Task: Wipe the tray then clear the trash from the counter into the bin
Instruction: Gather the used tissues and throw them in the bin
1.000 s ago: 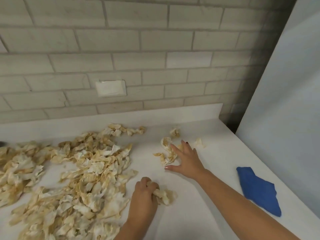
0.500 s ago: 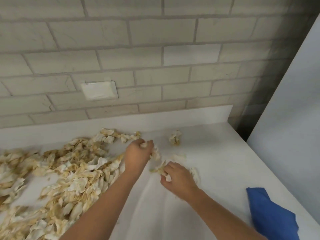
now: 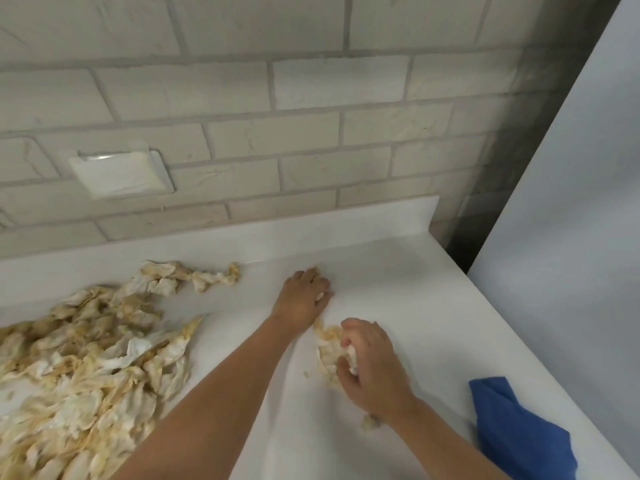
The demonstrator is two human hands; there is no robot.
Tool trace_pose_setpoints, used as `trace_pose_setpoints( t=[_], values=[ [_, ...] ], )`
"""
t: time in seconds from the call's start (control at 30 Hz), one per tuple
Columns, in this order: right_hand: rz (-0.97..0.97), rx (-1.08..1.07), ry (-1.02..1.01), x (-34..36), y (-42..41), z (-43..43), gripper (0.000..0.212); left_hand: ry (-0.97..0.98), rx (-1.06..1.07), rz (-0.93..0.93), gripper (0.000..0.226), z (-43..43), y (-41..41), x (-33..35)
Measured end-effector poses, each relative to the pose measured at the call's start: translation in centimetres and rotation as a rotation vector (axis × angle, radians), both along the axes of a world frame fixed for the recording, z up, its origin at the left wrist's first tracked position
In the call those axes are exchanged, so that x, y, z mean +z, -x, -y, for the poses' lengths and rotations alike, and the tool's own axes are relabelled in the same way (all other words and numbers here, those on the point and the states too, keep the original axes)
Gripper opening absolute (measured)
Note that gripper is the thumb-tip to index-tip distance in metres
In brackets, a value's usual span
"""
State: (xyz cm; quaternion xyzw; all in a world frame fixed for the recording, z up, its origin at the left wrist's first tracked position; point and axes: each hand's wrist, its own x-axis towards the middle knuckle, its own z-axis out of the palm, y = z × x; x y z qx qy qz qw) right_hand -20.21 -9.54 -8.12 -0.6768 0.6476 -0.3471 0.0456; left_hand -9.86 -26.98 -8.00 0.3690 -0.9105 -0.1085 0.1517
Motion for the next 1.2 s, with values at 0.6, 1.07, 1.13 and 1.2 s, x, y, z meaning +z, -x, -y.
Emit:
trace_pose_setpoints(
  t=[0.6, 1.07, 1.13, 1.2],
  values=[
    [0.040, 0.080, 0.007, 0.0, -0.8, 0.4, 0.028, -0.162, 0.600, 0.199, 0.045, 1.4, -8.4, 3.2],
    [-0.075, -0.275, -0.156, -0.4, 0.7, -2.2, 0.039, -0.174, 0.491, -0.139, 0.052, -6.7, -11.2, 1.8],
    [-0.106, -0.290, -0.300, -0.9, 0.3, -3.1, 0.048, -0.252, 0.444, -0.136, 0.051, -6.7, -11.1, 1.6],
    [-0.144, -0.271, -0.319, -1.0, 0.1, -3.3, 0.052, -0.293, 0.398, -0.129, 0.040, -7.2, -11.3, 2.4]
  ],
)
